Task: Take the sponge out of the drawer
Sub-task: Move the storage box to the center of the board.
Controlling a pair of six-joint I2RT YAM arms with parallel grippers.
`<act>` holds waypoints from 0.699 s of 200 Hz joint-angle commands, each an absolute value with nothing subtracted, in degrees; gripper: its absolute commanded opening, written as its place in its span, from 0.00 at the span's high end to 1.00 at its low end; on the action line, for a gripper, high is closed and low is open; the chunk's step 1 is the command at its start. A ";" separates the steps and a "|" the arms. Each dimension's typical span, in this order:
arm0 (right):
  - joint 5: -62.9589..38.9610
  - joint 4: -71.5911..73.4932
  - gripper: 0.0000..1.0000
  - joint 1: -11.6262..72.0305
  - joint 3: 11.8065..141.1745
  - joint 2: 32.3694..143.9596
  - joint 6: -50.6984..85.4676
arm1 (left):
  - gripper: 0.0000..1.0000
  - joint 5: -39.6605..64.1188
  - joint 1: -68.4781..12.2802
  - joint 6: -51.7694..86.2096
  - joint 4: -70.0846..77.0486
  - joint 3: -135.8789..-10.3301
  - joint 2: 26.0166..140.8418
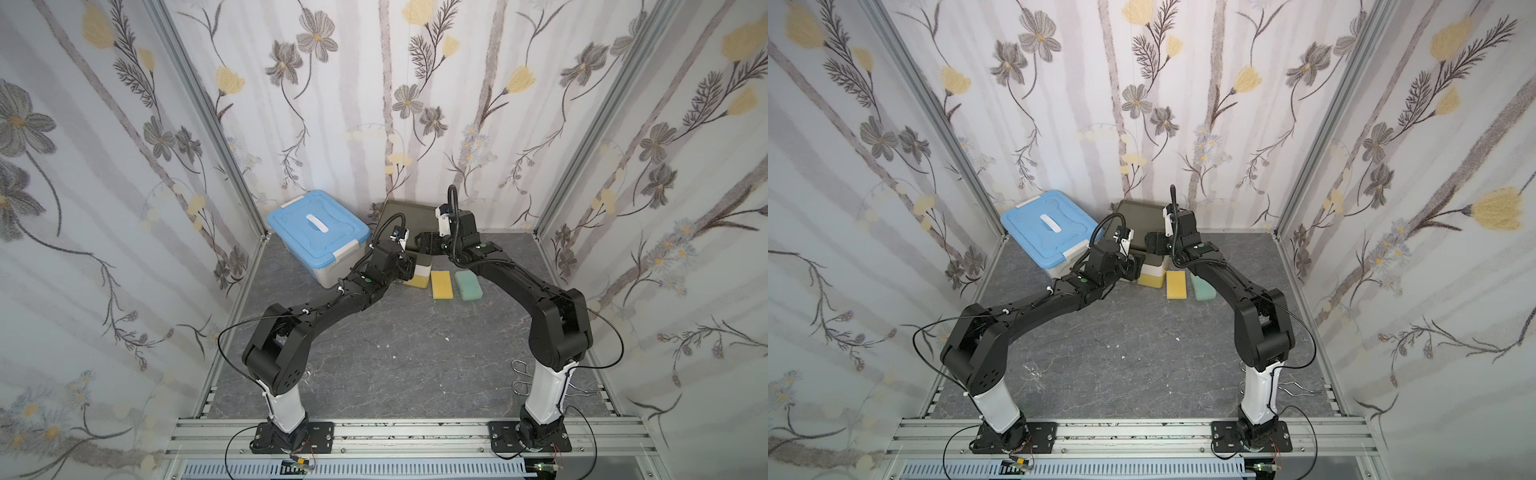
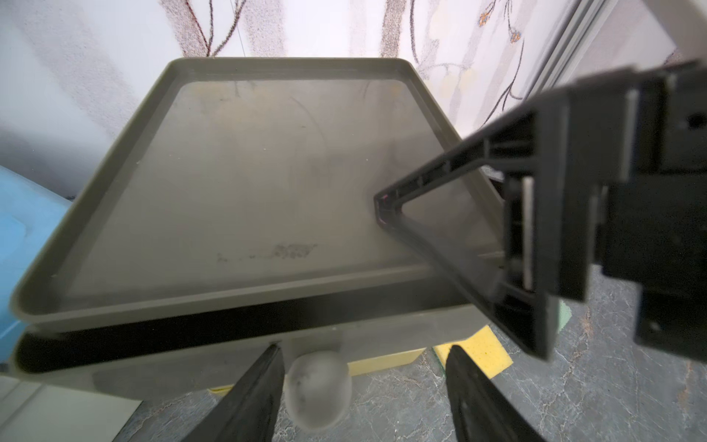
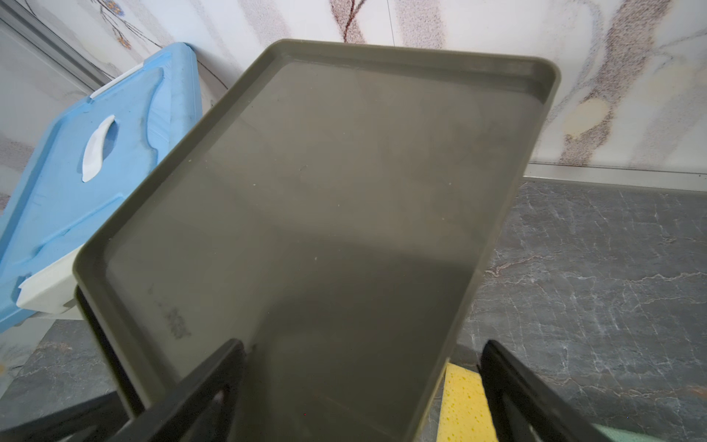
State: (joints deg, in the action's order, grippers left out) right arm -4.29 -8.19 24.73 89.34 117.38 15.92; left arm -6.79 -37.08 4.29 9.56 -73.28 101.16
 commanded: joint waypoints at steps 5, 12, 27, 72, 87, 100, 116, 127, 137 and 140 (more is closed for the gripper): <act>-2.29 -16.43 0.04 24.78 84.59 115.88 14.06 | 0.31 -8.00 -36.73 2.97 12.44 -72.54 100.24; -2.29 -16.27 0.04 24.74 83.81 115.50 14.06 | 0.31 -8.08 -36.61 3.12 12.80 -72.02 99.92; -2.69 -16.66 0.04 24.84 83.48 115.35 13.91 | 0.31 -8.01 -36.35 3.41 13.18 -71.36 99.49; -4.02 -17.57 0.04 24.86 83.57 114.18 12.18 | 0.31 -7.85 -35.98 3.13 13.73 -71.36 100.04; -3.05 -18.58 0.04 24.87 84.19 113.94 11.56 | 0.31 -7.91 -35.85 2.90 13.47 -71.98 100.34; -2.99 -18.72 0.04 24.81 84.25 113.45 11.51 | 0.31 -7.91 -35.66 2.90 13.50 -72.00 100.37; -3.05 -18.21 0.04 24.80 84.12 113.12 11.59 | 0.31 -7.85 -35.66 2.98 13.54 -71.54 99.49; -3.23 -18.19 0.04 24.86 84.26 113.11 11.68 | 0.31 -7.83 -35.62 2.99 14.28 -70.49 98.19; -3.57 -18.15 0.04 24.86 84.54 113.18 11.78 | 0.31 -7.91 -35.67 2.90 15.32 -69.11 96.84; -3.64 -18.19 0.04 24.87 84.63 113.16 11.78 | 0.31 -7.91 -35.64 2.86 15.53 -68.69 96.47</act>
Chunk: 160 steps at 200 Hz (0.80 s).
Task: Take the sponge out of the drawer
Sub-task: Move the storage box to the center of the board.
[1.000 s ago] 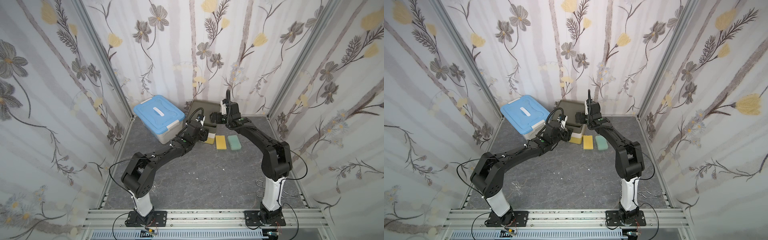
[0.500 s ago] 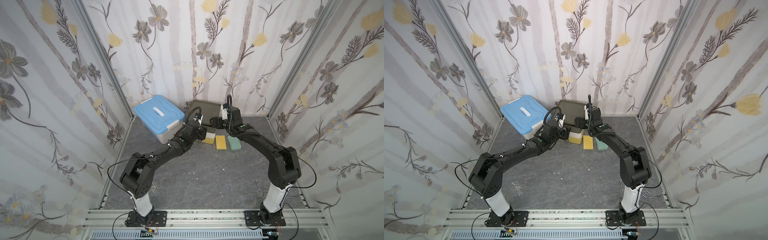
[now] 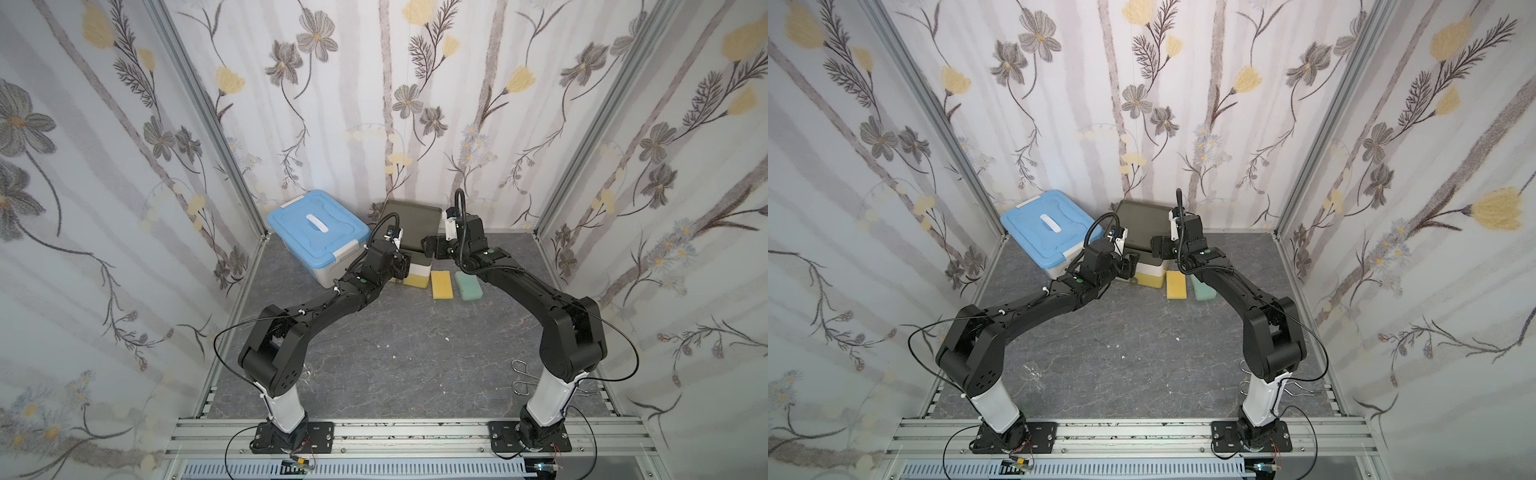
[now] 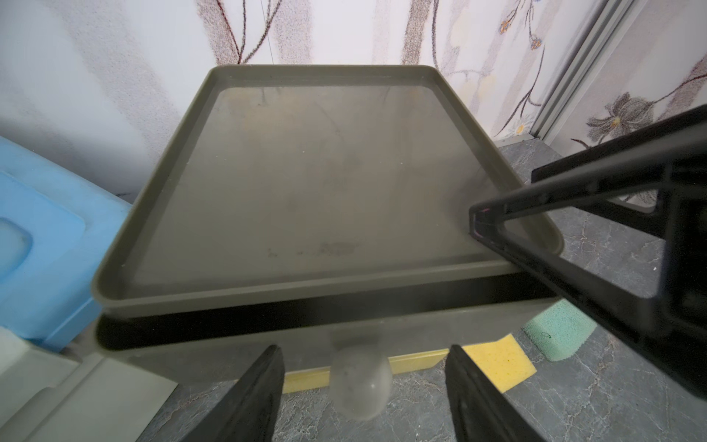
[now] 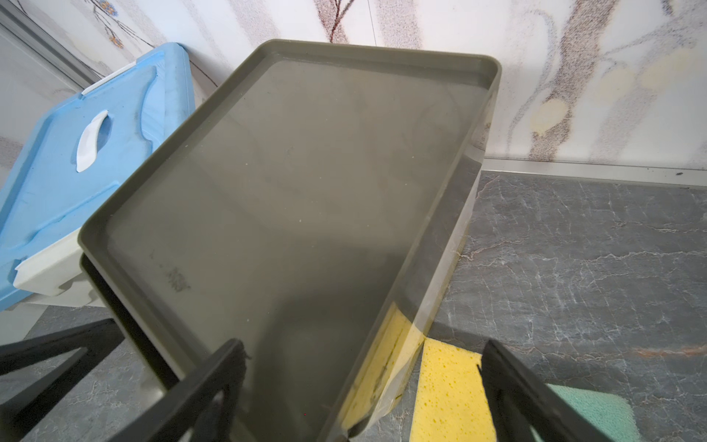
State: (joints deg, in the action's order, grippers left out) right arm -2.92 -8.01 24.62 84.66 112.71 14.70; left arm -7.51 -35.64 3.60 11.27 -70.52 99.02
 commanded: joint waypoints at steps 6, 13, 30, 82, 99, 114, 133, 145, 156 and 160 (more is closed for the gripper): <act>-3.82 -18.19 0.04 24.85 84.72 113.20 11.93 | 0.31 -7.99 -35.66 2.90 15.64 -68.24 95.77; -3.84 -18.12 0.04 24.87 84.87 113.18 12.09 | 0.31 -7.95 -35.65 3.11 15.18 -67.77 95.03; -3.78 -18.01 0.04 24.86 85.15 113.28 12.17 | 0.33 -7.83 -35.66 3.95 13.19 -66.60 93.43; -3.52 -18.20 0.04 24.87 86.22 113.40 12.44 | 0.36 -12.06 -35.62 5.03 8.31 -63.69 92.71; -3.25 -18.19 0.04 24.86 86.26 113.29 12.37 | 0.35 -12.94 -35.62 5.02 8.27 -63.84 93.29; -3.25 -18.26 0.04 24.87 86.48 113.38 12.28 | 0.34 -12.94 -35.42 4.86 8.05 -65.31 94.72; -3.29 -18.28 0.04 24.86 86.57 113.46 12.33 | 0.34 -11.43 -34.85 5.01 7.58 -68.54 97.76; -3.25 -18.33 0.04 24.87 86.64 113.62 12.31 | 0.34 -10.45 -34.58 4.97 7.56 -70.64 99.88; -3.25 -18.37 0.04 24.86 86.66 113.73 12.24 | 0.34 -9.96 -34.28 5.04 7.32 -72.70 101.74; -3.25 -18.37 0.04 24.86 86.66 113.80 12.28 | 0.34 -9.81 -34.22 5.01 7.38 -73.36 102.37</act>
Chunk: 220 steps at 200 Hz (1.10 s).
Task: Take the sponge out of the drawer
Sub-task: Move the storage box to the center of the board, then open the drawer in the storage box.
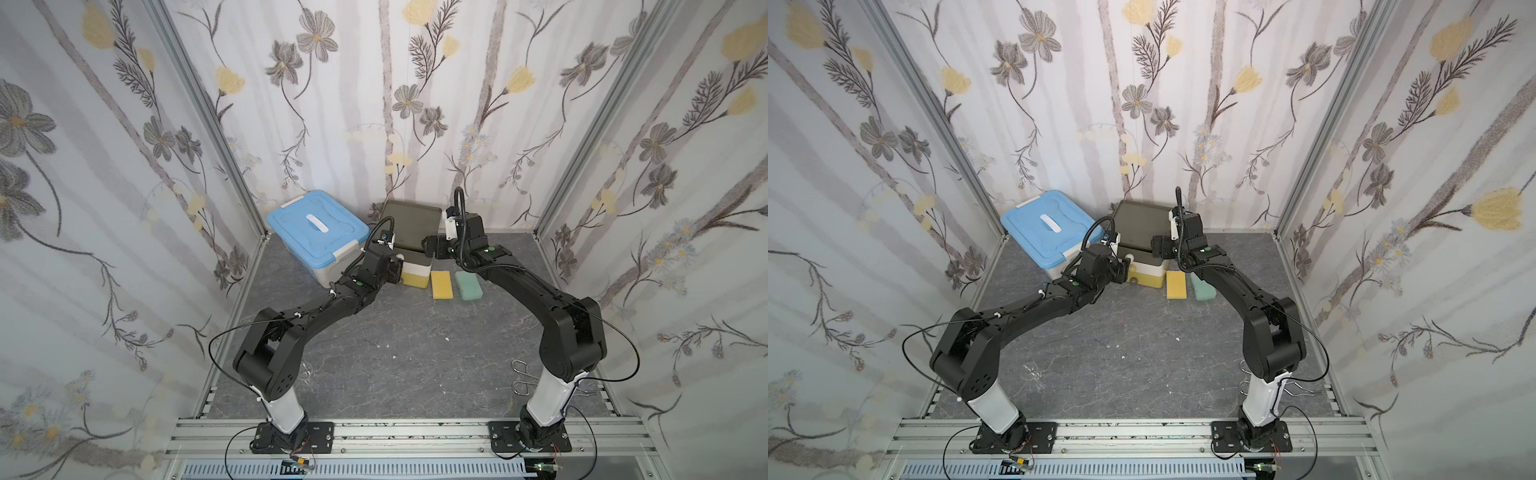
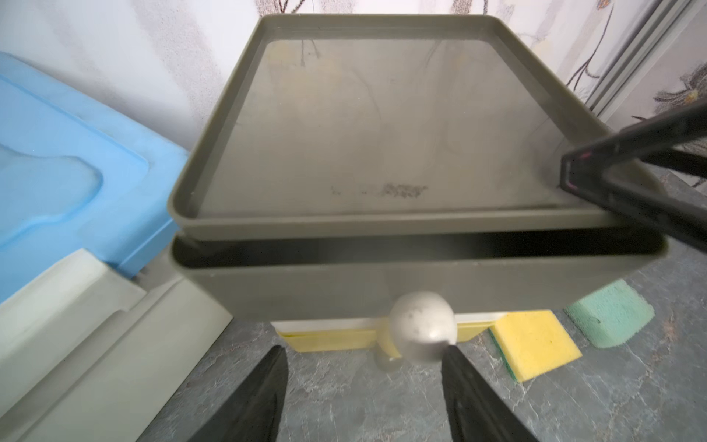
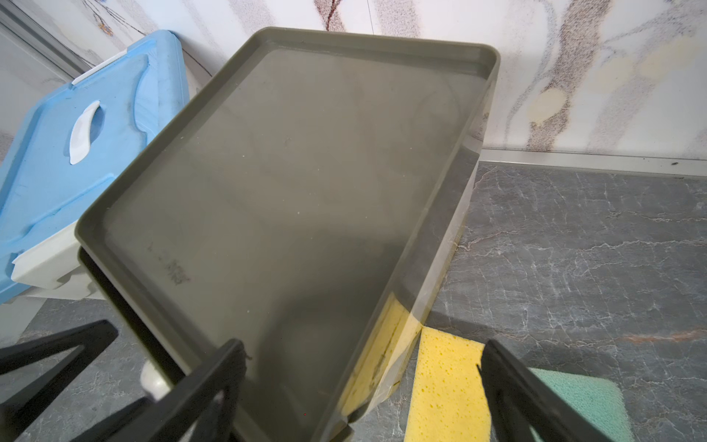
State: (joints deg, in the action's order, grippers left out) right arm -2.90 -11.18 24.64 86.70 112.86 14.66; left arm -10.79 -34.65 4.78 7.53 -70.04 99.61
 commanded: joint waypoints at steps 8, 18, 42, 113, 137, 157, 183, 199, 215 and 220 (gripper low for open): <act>-3.16 -18.26 0.04 24.82 86.69 113.90 12.35 | 0.35 -9.59 -34.11 5.24 7.38 -74.47 103.54; -3.16 -18.19 0.04 24.86 86.75 114.06 12.39 | 0.35 -9.25 -34.00 5.68 7.62 -75.46 104.42; -3.16 -18.19 0.04 24.85 86.66 114.34 12.47 | 0.35 -8.22 -33.99 6.79 8.73 -75.08 104.53; -3.43 -17.58 0.04 24.86 86.66 114.61 12.90 | 0.34 -7.45 -34.00 9.19 11.71 -63.96 96.31; -3.51 -17.31 0.05 24.82 86.66 114.61 12.98 | 0.34 -5.52 -34.01 11.86 12.08 -61.19 97.07; -3.69 -17.23 0.05 24.87 86.75 114.61 13.14 | 0.35 -3.77 -34.01 13.82 11.82 -62.31 100.24; -3.87 -17.20 0.04 24.85 86.58 114.52 13.27 | 0.39 -3.09 -34.01 15.09 13.33 -64.85 104.30; -3.70 -17.31 0.05 24.79 86.40 114.56 13.19 | 0.41 -2.33 -34.01 15.85 14.60 -66.43 106.41; -3.61 -17.40 0.04 24.80 86.31 114.70 13.18 | 0.42 -1.43 -34.01 16.46 15.40 -67.87 108.27; -3.53 -17.36 0.04 24.87 86.31 114.76 13.14 | 0.42 -1.17 -33.99 16.59 15.76 -68.23 108.74</act>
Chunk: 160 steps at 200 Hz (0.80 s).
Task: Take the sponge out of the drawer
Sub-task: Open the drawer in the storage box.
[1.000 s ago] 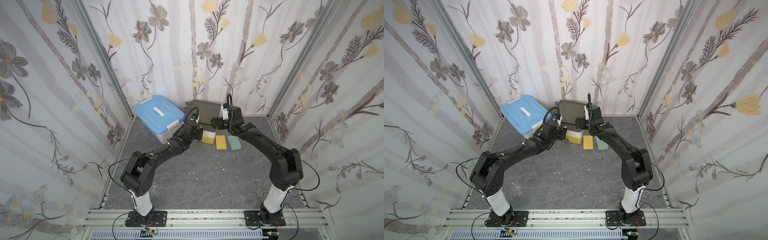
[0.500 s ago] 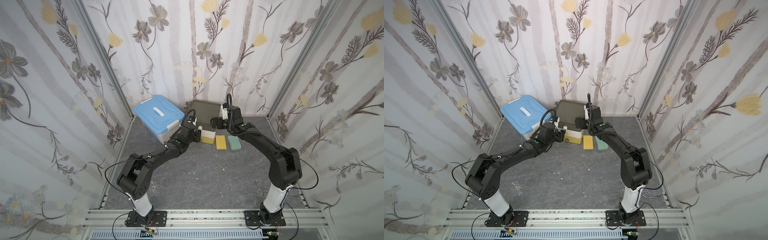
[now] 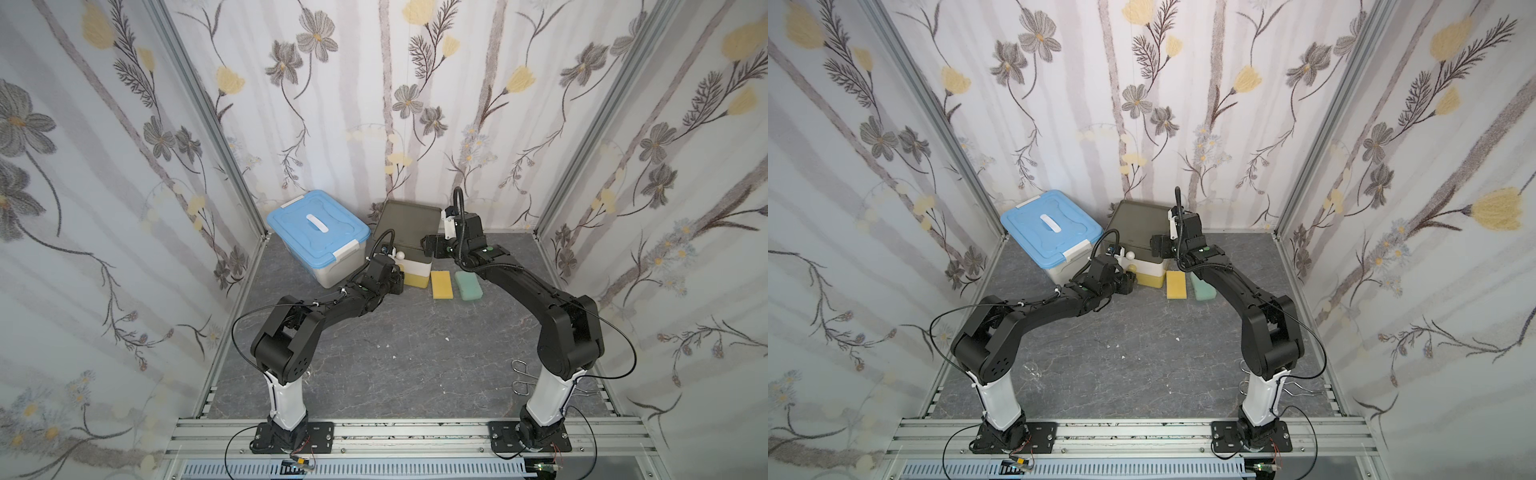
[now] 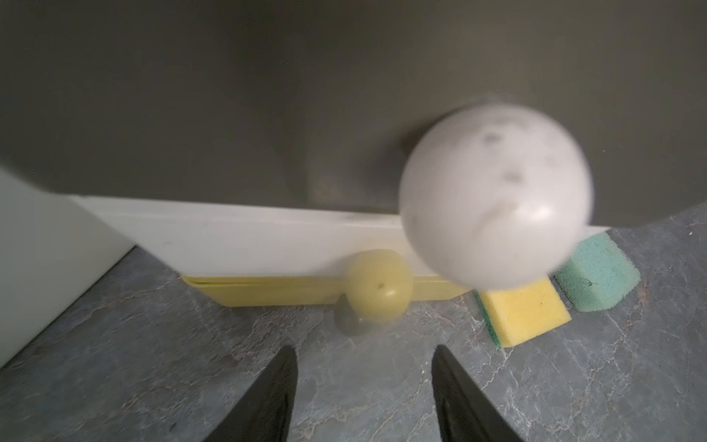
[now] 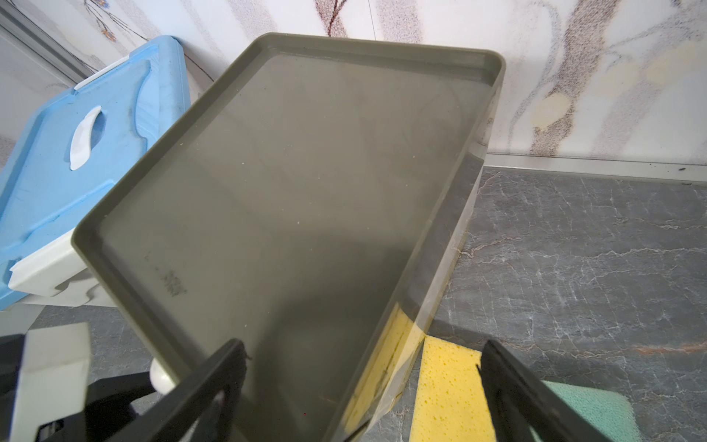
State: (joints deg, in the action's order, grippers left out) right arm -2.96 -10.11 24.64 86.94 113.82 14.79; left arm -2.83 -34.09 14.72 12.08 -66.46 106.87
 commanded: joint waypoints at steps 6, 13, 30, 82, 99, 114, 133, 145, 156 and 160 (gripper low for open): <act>-3.52 -17.40 0.05 24.87 86.27 114.78 13.10 | 0.43 -1.31 -34.00 16.76 15.95 -68.58 109.33; -3.52 -17.40 0.05 24.87 86.22 114.79 13.10 | 0.43 -1.42 -33.95 16.95 16.10 -69.07 109.96; -3.36 -17.49 0.04 24.86 86.15 114.91 12.98 | 0.47 -2.19 -34.01 17.40 16.99 -69.22 110.73; -2.99 -17.75 0.04 24.80 86.05 115.31 12.92 | 0.59 -3.16 -33.94 18.28 23.27 -66.34 110.92; -2.99 -17.75 0.05 24.85 86.04 115.46 13.01 | 0.61 -2.58 -33.75 18.46 27.09 -64.62 110.84; -2.91 -17.84 0.04 24.87 86.04 115.49 13.05 | 0.62 -1.99 -33.57 18.78 31.16 -62.85 110.92; -2.90 -17.93 0.04 24.82 86.04 115.53 13.01 | 0.61 -1.68 -33.31 19.25 35.43 -60.89 110.96; -2.81 -18.01 0.05 24.86 86.04 115.66 13.00 | 0.61 -1.59 -33.22 19.16 37.87 -59.81 111.09; -2.72 -18.02 0.05 24.79 86.07 115.83 13.01 | 0.60 -1.66 -33.22 19.24 40.34 -58.80 111.19; -2.72 -18.01 0.04 24.87 86.05 115.88 13.01 | 0.60 -1.69 -33.22 19.37 41.15 -58.52 111.26</act>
State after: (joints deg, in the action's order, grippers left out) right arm -2.94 -8.45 24.64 86.70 114.63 15.18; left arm -1.76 -33.32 18.46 31.88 -59.96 110.89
